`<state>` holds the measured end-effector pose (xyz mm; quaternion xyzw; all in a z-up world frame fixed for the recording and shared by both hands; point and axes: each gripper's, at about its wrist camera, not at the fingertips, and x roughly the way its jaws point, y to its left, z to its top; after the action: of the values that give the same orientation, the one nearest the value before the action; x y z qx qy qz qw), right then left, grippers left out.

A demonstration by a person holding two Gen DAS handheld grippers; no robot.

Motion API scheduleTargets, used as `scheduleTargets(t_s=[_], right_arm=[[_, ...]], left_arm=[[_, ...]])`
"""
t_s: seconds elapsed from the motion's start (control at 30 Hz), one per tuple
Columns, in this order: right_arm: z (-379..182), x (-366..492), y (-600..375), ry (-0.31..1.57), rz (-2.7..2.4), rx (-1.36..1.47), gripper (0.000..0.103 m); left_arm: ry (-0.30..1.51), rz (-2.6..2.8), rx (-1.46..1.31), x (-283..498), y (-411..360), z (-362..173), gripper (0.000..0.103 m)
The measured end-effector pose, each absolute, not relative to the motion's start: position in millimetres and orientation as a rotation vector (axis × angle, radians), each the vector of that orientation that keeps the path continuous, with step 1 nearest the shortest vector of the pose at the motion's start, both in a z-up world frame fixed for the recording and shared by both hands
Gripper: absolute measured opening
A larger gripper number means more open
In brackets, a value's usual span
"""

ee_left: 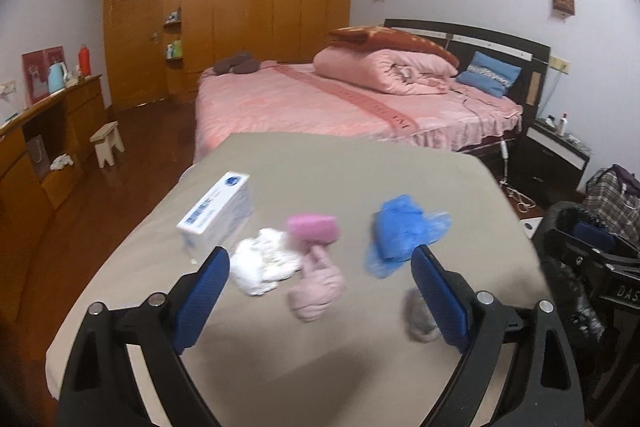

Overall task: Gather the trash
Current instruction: 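Move both open tools back over the remaining items on the table, then grasp the grey sock with the right tool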

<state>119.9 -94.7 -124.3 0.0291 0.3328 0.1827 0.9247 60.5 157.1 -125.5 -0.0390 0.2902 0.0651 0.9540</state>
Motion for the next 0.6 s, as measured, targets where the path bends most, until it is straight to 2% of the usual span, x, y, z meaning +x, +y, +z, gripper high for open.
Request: scheduleTargets(t_s=[0.6], right_arm=[[-169.7, 133.4, -23.2, 0.797, 0.428, -0.005, 0.097]], left_arm=[[0.635, 0.196, -0.125, 55.5, 203.0, -155.1, 0.089]])
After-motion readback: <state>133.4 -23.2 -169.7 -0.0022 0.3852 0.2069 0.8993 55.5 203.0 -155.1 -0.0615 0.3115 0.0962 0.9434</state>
